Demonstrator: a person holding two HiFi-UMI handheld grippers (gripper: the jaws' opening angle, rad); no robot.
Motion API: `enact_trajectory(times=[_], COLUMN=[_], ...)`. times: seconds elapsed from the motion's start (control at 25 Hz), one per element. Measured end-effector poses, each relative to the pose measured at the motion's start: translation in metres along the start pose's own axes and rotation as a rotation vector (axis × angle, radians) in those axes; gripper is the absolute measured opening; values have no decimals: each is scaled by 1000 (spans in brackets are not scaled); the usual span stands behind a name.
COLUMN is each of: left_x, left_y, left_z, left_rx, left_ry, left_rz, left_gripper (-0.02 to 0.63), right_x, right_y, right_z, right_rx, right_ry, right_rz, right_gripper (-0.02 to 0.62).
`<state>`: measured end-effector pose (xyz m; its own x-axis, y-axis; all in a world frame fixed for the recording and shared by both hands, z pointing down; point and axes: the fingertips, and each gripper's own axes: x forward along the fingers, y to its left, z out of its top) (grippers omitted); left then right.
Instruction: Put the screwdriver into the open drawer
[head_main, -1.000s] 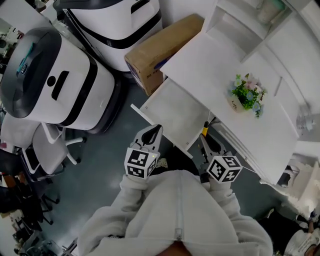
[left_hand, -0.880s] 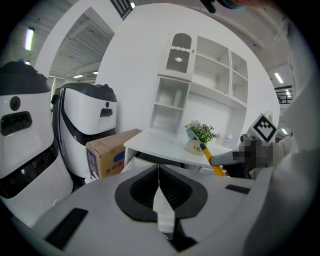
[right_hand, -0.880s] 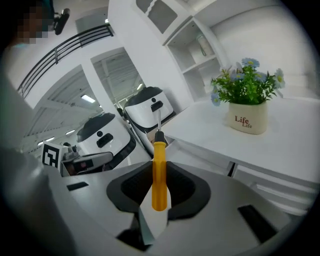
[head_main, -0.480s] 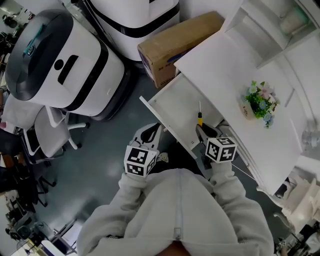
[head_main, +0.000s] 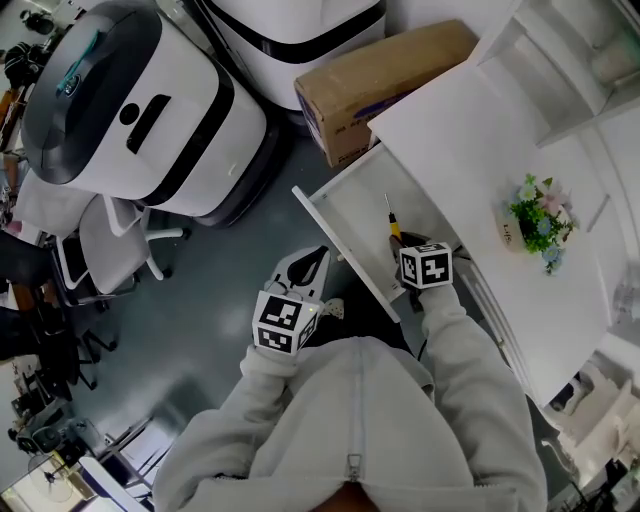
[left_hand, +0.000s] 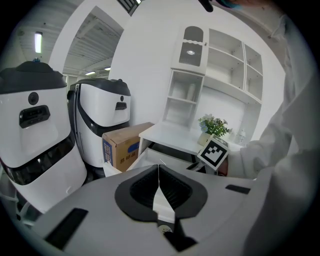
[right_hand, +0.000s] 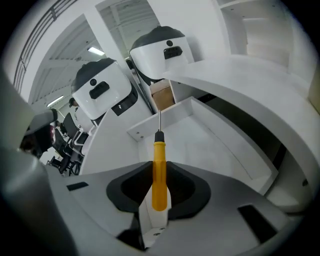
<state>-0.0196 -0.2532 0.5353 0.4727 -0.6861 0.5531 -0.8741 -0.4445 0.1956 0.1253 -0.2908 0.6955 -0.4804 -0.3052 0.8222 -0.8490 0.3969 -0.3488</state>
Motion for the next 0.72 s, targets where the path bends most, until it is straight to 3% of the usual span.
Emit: enact_trajectory(times=[0.16, 0.48, 0.72], left_x=[3, 8, 19], left_y=[5, 19, 28], left_z=[0, 2, 4], left_rx=[-5, -89, -103], left_ry=[15, 6, 12], left_rz=[19, 58, 80], left_gripper=[18, 18, 18], right_x=[30, 61, 84], right_y=[-12, -40, -42], right_z=[0, -17, -18], right_rx=[-14, -30, -57], right_ry=[65, 188, 216], right_rz=[-7, -101, -90], right_gripper=[97, 97, 97])
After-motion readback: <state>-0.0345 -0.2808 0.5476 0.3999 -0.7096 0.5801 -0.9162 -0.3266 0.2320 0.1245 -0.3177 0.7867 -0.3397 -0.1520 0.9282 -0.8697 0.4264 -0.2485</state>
